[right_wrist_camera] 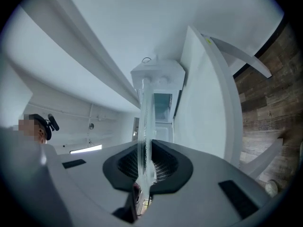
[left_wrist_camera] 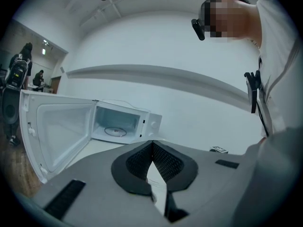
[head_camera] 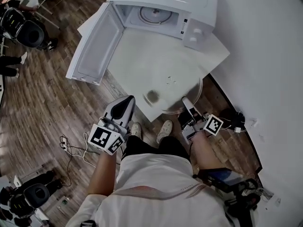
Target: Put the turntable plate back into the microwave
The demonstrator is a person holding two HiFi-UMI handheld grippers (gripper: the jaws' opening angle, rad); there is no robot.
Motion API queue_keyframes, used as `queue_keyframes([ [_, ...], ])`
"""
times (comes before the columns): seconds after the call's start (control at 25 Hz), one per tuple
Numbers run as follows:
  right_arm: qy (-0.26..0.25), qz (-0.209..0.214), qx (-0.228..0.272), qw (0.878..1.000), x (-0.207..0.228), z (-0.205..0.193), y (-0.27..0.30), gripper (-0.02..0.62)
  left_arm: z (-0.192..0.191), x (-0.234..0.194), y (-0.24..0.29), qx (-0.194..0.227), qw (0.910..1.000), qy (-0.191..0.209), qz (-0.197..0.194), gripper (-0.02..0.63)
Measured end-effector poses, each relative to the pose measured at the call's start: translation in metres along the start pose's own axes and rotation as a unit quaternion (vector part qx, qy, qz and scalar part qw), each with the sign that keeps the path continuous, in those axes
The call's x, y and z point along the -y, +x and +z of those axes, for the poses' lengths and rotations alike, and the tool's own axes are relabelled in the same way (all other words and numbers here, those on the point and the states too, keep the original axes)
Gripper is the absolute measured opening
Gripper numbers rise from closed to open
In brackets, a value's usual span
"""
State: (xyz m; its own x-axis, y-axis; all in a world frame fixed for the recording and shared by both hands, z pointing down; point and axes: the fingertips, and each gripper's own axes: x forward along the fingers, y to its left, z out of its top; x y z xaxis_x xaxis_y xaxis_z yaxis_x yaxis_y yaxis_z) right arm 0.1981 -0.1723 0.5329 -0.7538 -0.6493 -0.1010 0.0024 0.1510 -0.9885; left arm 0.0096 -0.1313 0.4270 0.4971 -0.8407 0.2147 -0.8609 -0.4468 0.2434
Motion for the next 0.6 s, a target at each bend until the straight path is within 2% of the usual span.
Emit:
queue_keyframes([
  [0.24,0.012,-0.010,0.004,1.000,-0.022,0.005,0.028,0.028,0.034,-0.010,0.000,0.032,0.9994,0.007,0.007,0.011],
  [0.44,0.015,-0.031,0.023,0.999,-0.019,0.009,0.063,0.028,0.049,-0.037,0.005,0.055,0.9984,0.013,-0.004,0.011],
  [0.6,0.023,-0.049,0.048,0.997,-0.005,0.013,0.102,0.028,0.056,-0.062,0.014,0.058,0.9980,0.012,-0.021,0.011],
])
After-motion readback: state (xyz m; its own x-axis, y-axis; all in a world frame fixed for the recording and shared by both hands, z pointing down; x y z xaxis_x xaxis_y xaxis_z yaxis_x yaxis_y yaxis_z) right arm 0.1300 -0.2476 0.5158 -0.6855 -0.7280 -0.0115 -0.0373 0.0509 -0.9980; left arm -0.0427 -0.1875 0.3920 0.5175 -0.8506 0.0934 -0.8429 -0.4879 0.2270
